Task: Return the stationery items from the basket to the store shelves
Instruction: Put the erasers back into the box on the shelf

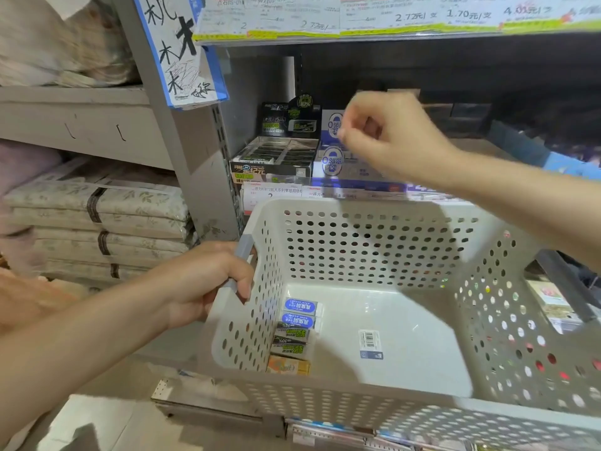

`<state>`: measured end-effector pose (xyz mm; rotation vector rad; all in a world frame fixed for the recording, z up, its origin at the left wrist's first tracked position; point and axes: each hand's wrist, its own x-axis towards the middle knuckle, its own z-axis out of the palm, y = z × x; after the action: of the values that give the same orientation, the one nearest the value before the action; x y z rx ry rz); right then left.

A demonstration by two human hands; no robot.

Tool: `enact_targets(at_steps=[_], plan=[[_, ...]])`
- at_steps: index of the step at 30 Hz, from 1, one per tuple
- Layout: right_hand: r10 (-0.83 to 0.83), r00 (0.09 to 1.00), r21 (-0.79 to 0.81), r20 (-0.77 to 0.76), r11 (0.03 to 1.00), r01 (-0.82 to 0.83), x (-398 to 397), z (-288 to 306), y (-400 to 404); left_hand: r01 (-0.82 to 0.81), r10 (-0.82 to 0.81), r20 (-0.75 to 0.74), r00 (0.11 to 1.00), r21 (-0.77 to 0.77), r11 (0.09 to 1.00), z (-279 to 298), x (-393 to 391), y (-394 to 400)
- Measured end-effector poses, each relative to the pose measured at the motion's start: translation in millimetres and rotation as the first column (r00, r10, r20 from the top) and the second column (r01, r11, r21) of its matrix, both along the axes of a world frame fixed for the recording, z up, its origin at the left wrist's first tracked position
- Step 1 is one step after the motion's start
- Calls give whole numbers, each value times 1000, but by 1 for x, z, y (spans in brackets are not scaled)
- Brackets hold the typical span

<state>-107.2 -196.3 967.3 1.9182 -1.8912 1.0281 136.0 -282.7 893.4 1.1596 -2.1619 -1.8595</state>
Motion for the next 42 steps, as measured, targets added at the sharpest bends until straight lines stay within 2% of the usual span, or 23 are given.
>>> enact_targets(at_steps=[1,3,5,8,9,14,18,21,23,26,27,31,38,42], plan=[[78,997,49,-4,996,-78,13,-9,10,-6,6,2,1000,4,1000,0,0,0],[144,987,296,-72,948,-117,35,-32,20,-13,13,2,1000,10,1000,-1,-2,-1],[197,957,574,-212,818,-41,50,-59,19,-21,21,-9,1000,10,1000,0,-3,1],[345,903,834,-257,550,27,59,-95,12,-18,18,-24,1000,8,1000,1,-6,4],[392,879,869,-271,492,49,59,-104,9,-17,18,-21,1000,8,1000,2,-7,5],[559,749,926,-354,321,198,57,-125,7,-43,43,-10,999,-15,999,2,-10,5],[647,664,927,-376,250,281,53,-127,9,-36,36,21,999,-9,999,0,-9,4],[635,688,930,-352,156,332,50,-119,11,-41,40,52,998,17,999,-3,-9,4],[603,717,935,-350,175,308,46,-116,12,-46,45,50,998,25,999,-5,-9,5],[487,780,891,-393,412,192,42,-126,7,-56,55,41,998,24,998,-5,-10,6],[443,798,868,-410,458,192,42,-130,4,-59,58,44,997,24,998,-4,-11,6],[356,795,839,-491,438,322,44,-144,-9,-61,59,59,996,24,998,-3,-14,5],[291,819,803,-494,513,302,41,-151,-10,-48,47,60,997,18,999,-4,-15,2],[241,842,796,-482,523,306,40,-152,-8,-13,13,22,1000,-2,1000,-4,-14,1]])
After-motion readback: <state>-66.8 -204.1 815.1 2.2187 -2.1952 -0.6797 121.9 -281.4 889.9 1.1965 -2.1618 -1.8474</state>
